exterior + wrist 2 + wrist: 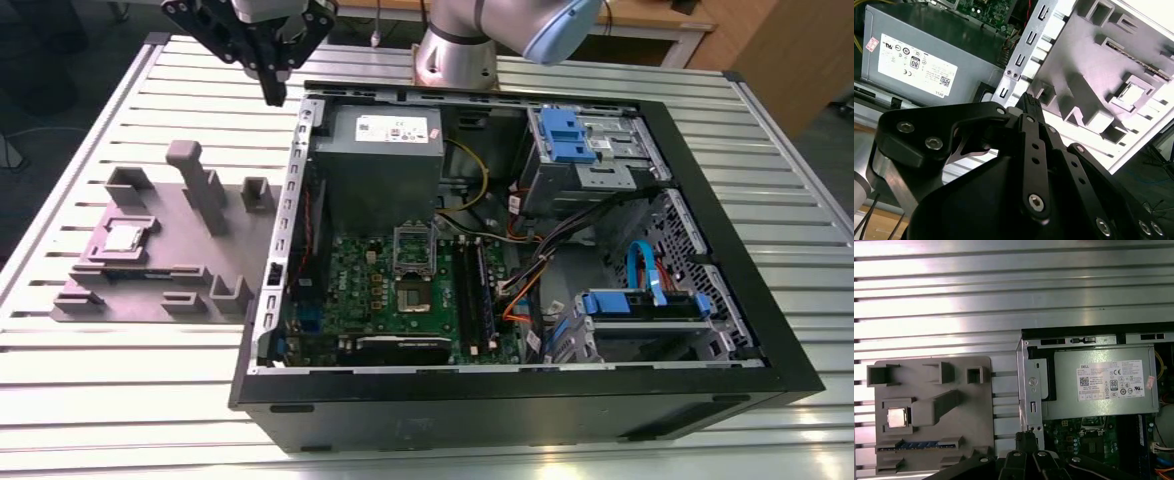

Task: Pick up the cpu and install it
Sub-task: 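Reach for the cpu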

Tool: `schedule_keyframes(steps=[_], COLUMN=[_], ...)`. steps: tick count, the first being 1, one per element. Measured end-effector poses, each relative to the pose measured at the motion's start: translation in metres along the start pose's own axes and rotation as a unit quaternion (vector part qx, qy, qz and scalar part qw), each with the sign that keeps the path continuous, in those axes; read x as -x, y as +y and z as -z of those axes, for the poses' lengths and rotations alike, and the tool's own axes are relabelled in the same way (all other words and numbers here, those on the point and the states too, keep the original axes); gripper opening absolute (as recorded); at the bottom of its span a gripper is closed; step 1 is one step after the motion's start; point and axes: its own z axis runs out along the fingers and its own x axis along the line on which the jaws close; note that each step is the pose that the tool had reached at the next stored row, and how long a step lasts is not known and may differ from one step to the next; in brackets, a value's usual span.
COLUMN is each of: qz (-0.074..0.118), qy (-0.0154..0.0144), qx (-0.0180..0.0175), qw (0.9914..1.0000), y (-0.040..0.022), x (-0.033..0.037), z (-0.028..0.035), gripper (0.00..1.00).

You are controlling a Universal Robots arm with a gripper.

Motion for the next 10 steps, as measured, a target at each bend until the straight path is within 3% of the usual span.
schedule_keyframes(steps=[10], qz=[0.000], qy=[0.0000], qx=[0.0000], qw=[1.00000], y=[-0.0005], x=[-0.0067], z=[0.0001], gripper=[0.11])
